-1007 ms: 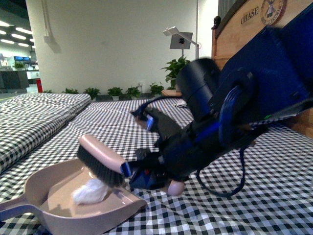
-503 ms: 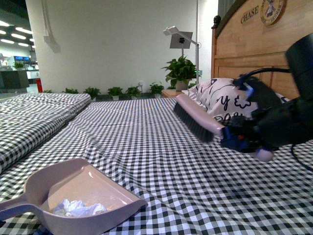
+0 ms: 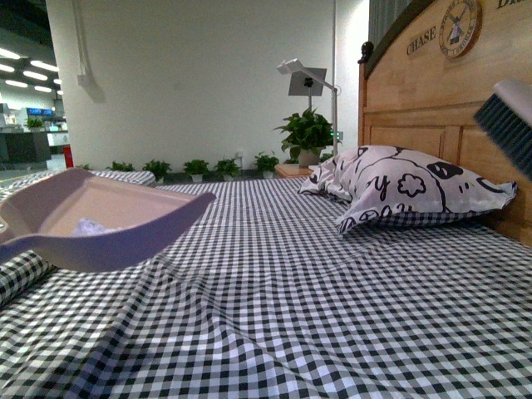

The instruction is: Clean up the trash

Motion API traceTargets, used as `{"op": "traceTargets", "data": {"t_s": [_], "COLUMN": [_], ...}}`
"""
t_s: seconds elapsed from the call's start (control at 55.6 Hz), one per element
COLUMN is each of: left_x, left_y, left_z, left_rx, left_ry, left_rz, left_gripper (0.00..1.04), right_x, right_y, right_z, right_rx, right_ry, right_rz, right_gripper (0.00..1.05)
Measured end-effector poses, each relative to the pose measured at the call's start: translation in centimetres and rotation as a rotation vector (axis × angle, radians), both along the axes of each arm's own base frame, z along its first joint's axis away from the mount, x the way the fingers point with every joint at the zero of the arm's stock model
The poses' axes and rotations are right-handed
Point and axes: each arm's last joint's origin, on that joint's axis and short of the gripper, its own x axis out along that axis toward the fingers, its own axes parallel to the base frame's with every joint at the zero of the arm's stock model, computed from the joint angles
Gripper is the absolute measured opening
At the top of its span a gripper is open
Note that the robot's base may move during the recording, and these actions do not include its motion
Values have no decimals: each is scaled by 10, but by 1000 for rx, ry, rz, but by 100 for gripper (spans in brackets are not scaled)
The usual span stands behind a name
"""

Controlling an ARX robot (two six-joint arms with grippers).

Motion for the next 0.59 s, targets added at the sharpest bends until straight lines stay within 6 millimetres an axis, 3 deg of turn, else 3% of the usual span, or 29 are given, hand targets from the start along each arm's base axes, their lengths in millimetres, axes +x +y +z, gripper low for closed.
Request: {"op": "traceTargets", "data": {"t_s": [0.126,0.252,0.593], "left_x": [-14,-33,-85], "left_y": [-4,-8,-28], "left_z": [18,23,39], "left_rx": [-33,-43,-79], "left_ry": [-86,-125,-189], "left_rz": [111,175,92], "left_gripper": [29,29,29], "right_x": [-28,-54,-98], "right_y": [-8,-10,1], "right_z": [19,32,52], "right_rx": [51,89,192], "right_ry": [-70,-117,-166], "right_rz": [-23,-27,0], "right_gripper": [21,21,21]}}
